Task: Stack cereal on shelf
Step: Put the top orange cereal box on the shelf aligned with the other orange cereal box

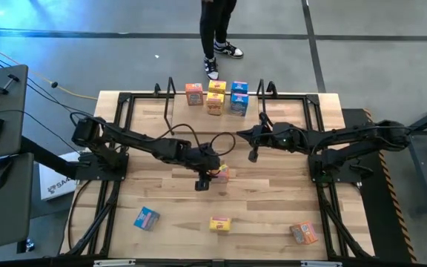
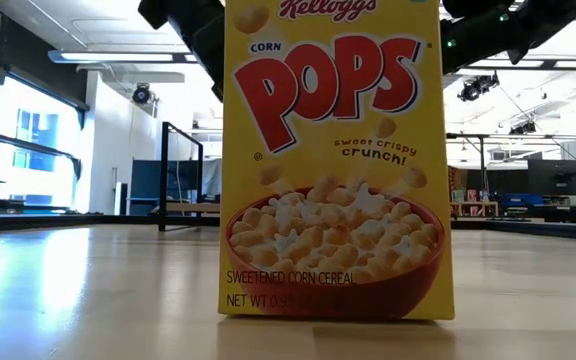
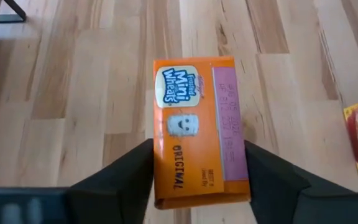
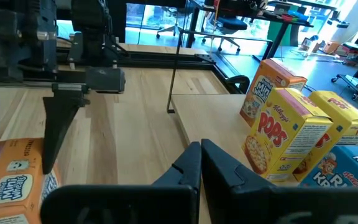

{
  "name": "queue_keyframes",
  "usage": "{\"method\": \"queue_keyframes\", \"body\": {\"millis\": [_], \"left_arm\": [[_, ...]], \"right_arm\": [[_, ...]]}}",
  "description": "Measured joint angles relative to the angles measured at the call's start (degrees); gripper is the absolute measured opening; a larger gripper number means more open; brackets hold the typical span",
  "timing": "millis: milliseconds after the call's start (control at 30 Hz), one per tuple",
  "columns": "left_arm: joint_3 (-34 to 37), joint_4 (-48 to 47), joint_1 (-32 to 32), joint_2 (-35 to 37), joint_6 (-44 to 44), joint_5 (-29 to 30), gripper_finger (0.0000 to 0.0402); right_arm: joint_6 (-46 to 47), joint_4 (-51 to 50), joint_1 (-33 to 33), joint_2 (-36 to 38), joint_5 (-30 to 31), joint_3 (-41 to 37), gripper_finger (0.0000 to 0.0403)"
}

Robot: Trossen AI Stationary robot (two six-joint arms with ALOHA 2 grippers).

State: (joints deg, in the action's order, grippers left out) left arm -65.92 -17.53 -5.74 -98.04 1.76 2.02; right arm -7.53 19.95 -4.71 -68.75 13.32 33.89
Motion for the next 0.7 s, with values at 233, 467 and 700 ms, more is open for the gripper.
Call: {"method": "queue_keyframes", "body": {"millis": [233, 467, 700], "left_arm": [[0.1, 0.3, 0.0, 0.4, -2.9, -0.4, 0.0148], [0.2, -3.5, 1.1, 4.3, -6.5, -0.5, 0.0144], [0.2, -10.9, 8.9, 13.4, -11.3, 0.2, 0.0141]], "right_arm": [[0.0, 0.0, 0.0, 0.0, 0.0, 0.0, 0.0000], [0.0, -0.4, 0.0, 0.0, -0.1, 0.0, 0.0000], [0.0, -0.1, 0.0, 0.0, -1.4, 0.0, 0.0000]]}}
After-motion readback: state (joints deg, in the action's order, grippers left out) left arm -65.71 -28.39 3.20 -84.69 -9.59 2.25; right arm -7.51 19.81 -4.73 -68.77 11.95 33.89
